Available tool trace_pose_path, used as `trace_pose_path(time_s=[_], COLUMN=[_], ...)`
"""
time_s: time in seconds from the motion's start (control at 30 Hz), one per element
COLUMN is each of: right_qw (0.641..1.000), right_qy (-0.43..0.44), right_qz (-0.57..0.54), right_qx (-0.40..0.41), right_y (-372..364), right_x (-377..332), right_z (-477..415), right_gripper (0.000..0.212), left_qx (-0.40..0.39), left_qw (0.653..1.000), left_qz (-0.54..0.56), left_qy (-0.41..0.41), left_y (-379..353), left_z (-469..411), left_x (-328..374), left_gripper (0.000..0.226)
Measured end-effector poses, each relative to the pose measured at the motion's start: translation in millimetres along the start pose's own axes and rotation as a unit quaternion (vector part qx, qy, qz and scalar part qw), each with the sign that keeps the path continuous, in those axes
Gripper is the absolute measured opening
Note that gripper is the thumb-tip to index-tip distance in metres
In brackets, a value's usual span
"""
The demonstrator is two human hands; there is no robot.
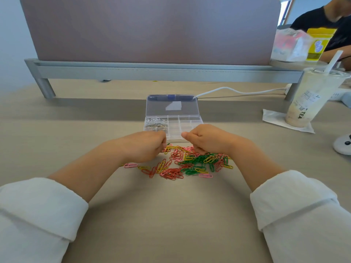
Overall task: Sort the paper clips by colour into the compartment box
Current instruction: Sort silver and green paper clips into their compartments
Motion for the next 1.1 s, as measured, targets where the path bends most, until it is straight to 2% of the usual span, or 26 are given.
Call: trace_pose_path(time_s=[0.17,0.27,0.37,0.5,0.57,0.63,0.8,0.97,1.1], right_qw=[1.0,0.999,0.999,0.998,0.998,0.998,0.998,0.999,0.999], right_qy=[-0.005,-0.005,0.009,0.025,0.018,0.012,0.007,-0.022,-0.013], right_qz=[0.003,-0.007,-0.025,-0.021,0.01,0.033,0.031,0.014,-0.023], right_qx=[-0.021,-0.034,-0.034,-0.059,-0.057,-0.054,-0.049,-0.045,-0.019], right_y=[3,6,11,8,6,5,3,0,0], right_x=[8,12,16,16,16,17,22,24,22], right_z=[1,7,16,23,23,24,26,27,28], right_gripper=[0.03,0.023,0.003,0.014,0.015,0.012,0.007,0.012,0.018], left_qx=[-0.026,-0.026,-0.003,0.01,0.0,-0.014,-0.014,0.029,0.03], left_qw=[0.994,0.992,0.99,0.983,0.984,0.988,0.992,0.995,0.998], left_qz=[0.102,0.115,0.128,0.169,0.164,0.143,0.12,0.085,0.05], left_qy=[-0.026,-0.041,-0.057,-0.075,-0.066,-0.052,-0.046,-0.036,-0.015], left_y=[-1,-2,1,7,8,7,0,3,1], left_z=[2,0,-2,-2,-3,-5,-7,-4,-3], left_x=[11,19,23,35,39,39,40,45,46], left_gripper=[0.022,0.016,0.013,0.009,0.024,0.031,0.019,0.045,0.046])
Point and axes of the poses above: each hand's wrist, its own z-axis away from the middle knuckle, its own y-axis out of the back of the hand, x = y × z, the point moved 4 cm from there along -z, towards the middle knuckle, and after that the axes turned 15 degrees about y, right-handed, at the moved point
